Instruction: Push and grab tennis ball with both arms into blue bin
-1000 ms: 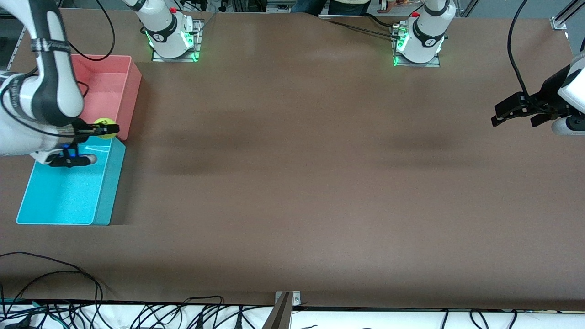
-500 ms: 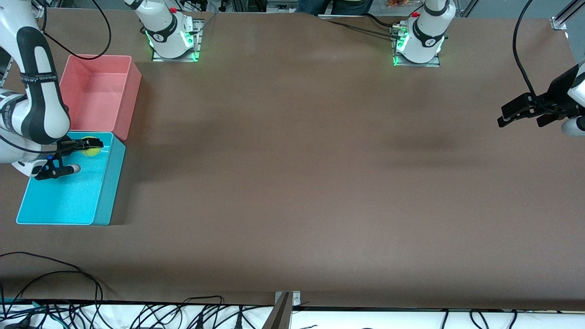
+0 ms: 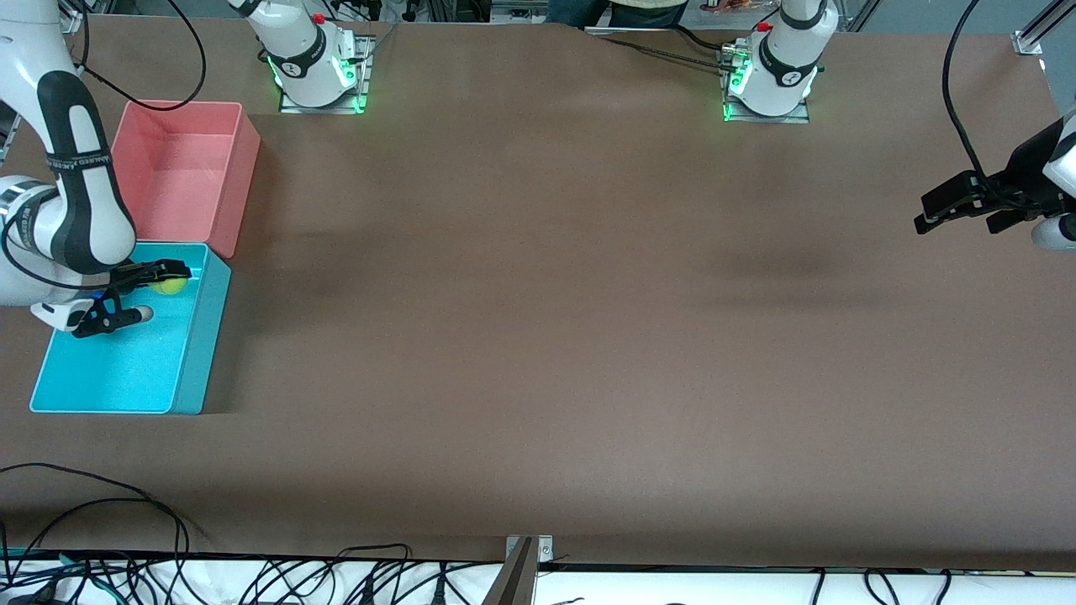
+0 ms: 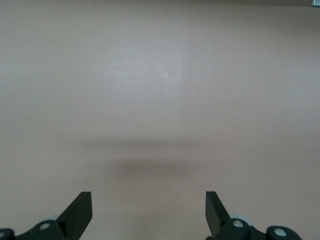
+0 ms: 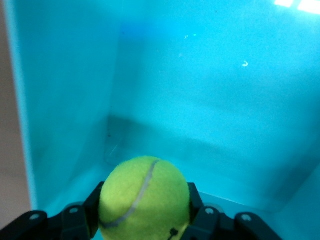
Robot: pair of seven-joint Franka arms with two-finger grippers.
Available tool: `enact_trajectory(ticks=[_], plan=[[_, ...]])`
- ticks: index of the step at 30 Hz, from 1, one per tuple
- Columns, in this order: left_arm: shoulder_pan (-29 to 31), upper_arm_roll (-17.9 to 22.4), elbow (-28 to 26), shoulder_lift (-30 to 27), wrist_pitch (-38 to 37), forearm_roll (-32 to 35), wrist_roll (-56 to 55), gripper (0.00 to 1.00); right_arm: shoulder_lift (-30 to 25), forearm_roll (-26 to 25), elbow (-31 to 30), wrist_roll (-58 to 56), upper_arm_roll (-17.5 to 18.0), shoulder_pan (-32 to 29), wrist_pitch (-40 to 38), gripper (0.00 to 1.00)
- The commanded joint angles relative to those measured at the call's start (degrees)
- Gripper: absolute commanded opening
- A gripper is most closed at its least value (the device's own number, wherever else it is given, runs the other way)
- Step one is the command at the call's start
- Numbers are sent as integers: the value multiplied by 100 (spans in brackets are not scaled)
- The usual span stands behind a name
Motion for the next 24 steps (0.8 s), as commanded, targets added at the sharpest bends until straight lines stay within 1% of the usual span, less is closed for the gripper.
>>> enact_trajectory(ticks=[1, 3, 5, 11, 18, 21, 24], plan=[[12, -19, 63, 30, 4, -89, 149, 100, 138, 56, 116, -120, 30, -52, 11, 63], [3, -19, 71, 66, 4, -97, 149, 100, 191, 91, 125, -111, 30, -60, 11, 85], [-23, -19, 71, 66, 4, -89, 149, 100, 208, 196, 125, -120, 30, -87, 11, 100], [-23, -19, 71, 75, 4, -9, 149, 100, 191, 232, 134, -120, 30, -78, -6, 100], [29, -20, 71, 66, 4, -9, 149, 100, 173, 232, 389, -120, 30, -78, -76, 100], [38, -20, 71, 66, 4, -9, 149, 100, 156, 232, 520, -120, 30, -69, -243, 100], [38, -28, 71, 66, 4, -9, 149, 100, 147, 232, 827, -120, 30, -69, -602, 100]])
